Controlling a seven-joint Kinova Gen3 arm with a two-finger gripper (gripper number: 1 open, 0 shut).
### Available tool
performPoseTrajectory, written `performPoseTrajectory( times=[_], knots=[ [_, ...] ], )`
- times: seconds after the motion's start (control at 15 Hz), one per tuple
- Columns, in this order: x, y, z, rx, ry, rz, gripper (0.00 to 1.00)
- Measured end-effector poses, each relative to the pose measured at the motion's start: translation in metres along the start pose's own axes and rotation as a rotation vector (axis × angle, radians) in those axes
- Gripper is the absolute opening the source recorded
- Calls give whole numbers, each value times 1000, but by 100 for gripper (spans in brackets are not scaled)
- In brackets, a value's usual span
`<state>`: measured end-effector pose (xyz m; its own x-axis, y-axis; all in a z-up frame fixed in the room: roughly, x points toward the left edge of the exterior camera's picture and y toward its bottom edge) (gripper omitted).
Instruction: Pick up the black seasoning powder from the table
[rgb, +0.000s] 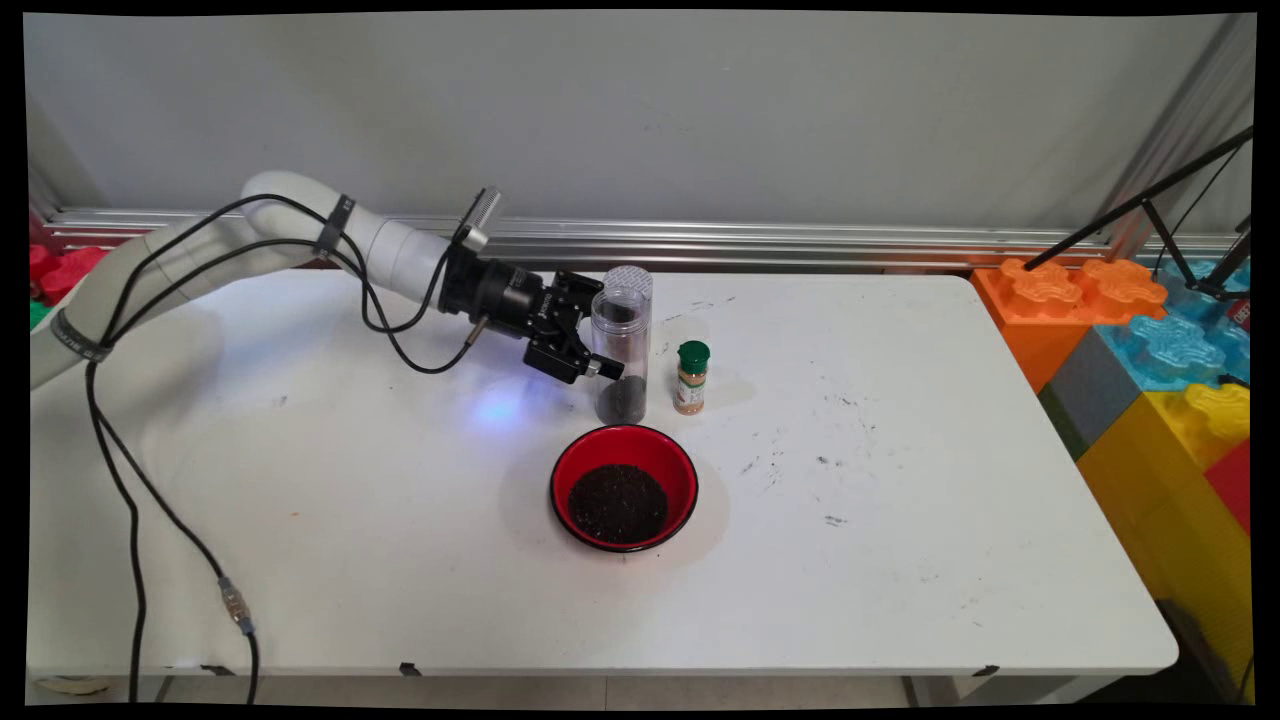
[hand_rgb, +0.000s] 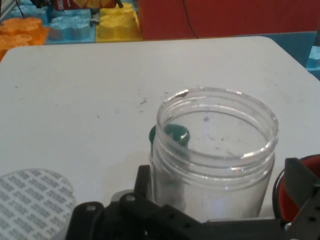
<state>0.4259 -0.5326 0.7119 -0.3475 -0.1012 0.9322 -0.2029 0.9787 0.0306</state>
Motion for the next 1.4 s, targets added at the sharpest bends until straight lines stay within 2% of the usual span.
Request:
performPoseTrajectory(
  times=[1.4],
  knots=[
    [-9, 5, 8, 31, 73, 60, 100]
  ],
)
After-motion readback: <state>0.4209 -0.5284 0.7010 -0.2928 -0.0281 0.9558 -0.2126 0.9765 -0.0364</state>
